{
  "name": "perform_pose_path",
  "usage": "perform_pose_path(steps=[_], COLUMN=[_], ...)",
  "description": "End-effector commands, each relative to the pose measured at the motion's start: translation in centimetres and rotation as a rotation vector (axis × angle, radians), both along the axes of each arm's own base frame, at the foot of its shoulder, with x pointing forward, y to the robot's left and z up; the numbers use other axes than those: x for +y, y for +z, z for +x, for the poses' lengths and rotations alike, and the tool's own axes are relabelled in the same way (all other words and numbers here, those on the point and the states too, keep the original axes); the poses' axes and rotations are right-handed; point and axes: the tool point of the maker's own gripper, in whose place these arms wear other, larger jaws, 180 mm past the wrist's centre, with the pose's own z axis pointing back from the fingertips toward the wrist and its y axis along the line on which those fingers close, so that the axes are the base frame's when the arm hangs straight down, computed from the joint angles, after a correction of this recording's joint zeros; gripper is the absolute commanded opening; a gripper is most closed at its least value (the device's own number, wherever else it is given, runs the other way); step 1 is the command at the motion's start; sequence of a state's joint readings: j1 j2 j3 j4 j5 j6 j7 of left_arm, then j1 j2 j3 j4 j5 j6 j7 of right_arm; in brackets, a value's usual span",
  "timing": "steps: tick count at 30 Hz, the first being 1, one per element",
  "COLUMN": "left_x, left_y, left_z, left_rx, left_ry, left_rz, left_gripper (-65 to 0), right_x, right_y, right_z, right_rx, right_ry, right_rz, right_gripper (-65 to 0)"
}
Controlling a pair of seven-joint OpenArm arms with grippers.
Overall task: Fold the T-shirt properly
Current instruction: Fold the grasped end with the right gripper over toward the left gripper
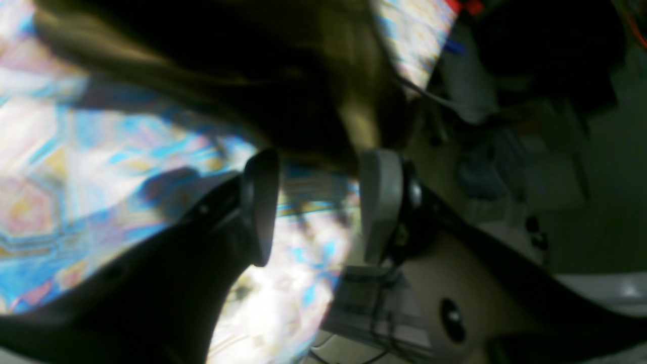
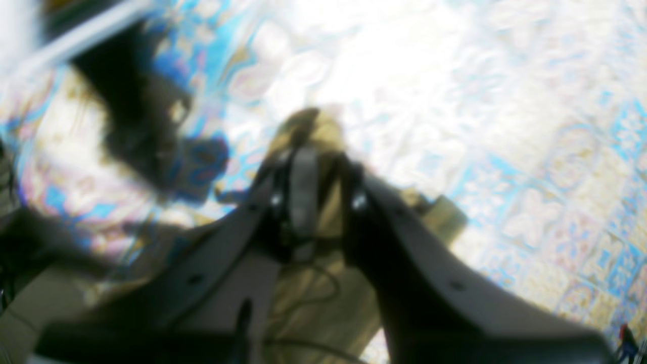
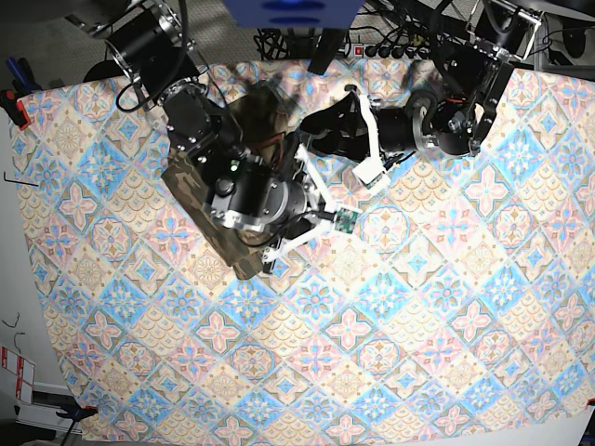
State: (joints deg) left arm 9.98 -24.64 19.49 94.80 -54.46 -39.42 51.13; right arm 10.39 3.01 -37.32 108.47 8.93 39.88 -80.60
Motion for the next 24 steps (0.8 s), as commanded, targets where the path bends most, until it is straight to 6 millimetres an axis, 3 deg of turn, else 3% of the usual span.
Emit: perform_pose_path(steps=[1, 6, 9, 12, 14, 18, 22, 24], left_x=[-0.4, -0.2, -0.2, -0.4, -0.6, -2.2, -4.0, -4.2], left_y=[1.8, 3.3, 3.2, 3.4, 3.5, 4.3, 3.9, 2.9], left_z=[0.4, -0.8, -0.9, -0.7, -0.7, -0.2, 0.1, 0.7], left_rx=[-0.045, -0.087, -0.085, -0.092, -0.095, -0.132, -0.185, -0.212], left_ry=[-0.003, -0.046, -0.045, -0.047, -0.048, -0.104, -0.189, -0.209], left_rz=[-0.044, -0.039, -0.039, -0.043, -0.049, -0.047, 0.009, 0.079], left_gripper=[-39.7, -39.7, -39.7, -39.7, -39.8, -42.6, -59.5, -65.0], right_x=[0.3, 0.4, 0.1, -1.5, -4.3, -12.0, -17.6, -20.0], right_y=[1.2, 1.6, 2.2, 2.5, 2.5, 2.2, 1.2, 0.5], right_z=[0.7, 1.0, 1.9, 3.3, 4.6, 6.4, 5.9, 5.0], right_rx=[-0.037, -0.045, -0.049, -0.050, -0.054, -0.067, -0.056, -0.038], right_ry=[0.004, -0.002, -0.045, -0.126, -0.215, -0.411, -0.520, -0.569], right_rz=[0.024, 0.030, 0.058, 0.079, 0.076, 0.030, -0.038, -0.070], right_gripper=[-57.2, -57.2, -56.9, -57.2, -57.2, -57.4, -63.1, -65.0])
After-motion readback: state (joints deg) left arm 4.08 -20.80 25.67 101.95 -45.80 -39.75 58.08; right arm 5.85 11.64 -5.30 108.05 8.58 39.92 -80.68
